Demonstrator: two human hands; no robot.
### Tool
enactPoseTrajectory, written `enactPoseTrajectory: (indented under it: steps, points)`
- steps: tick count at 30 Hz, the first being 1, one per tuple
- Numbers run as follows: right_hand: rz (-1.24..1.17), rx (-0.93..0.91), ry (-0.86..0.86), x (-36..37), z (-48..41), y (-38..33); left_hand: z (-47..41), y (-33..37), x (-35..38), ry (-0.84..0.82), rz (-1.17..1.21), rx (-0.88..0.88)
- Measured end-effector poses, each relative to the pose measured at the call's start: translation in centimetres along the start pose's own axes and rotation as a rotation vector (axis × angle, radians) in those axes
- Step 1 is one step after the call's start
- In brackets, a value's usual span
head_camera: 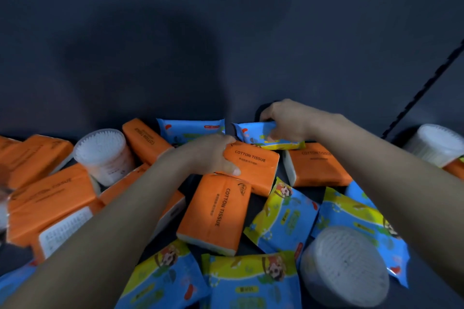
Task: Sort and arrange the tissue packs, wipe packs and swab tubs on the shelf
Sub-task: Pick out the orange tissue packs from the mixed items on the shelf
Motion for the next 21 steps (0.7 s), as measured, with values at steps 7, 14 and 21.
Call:
enactPoseTrajectory:
  steps: [7, 14, 21]
  points:
    - [-0.040, 0.023, 0.087, -0.2, 1.1, 0.9, -1.4, 0.4, 0.5, -0.125, -0.068, -0.013]
    - [-0.138, 0.020, 0.101, 0.1, 1.4, 0.8, -1.0, 0.5, 0.5, -0.058, 0.053, -0.034]
    - [-0.189, 0.014, 0.127, 0.3, 0.8, -0.3, 0.2, -1.0, -0.4, 0.204, 0.152, 0.019]
Point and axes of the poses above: each hand's wrist, its own z-axis away from the middle knuckle, its own x-axis out of the palm, y = z × x, the point moved 3 cm from there along -z, towards the middle knuckle, and after that the axes turned 5 degrees about x, right-handed, at the moved point
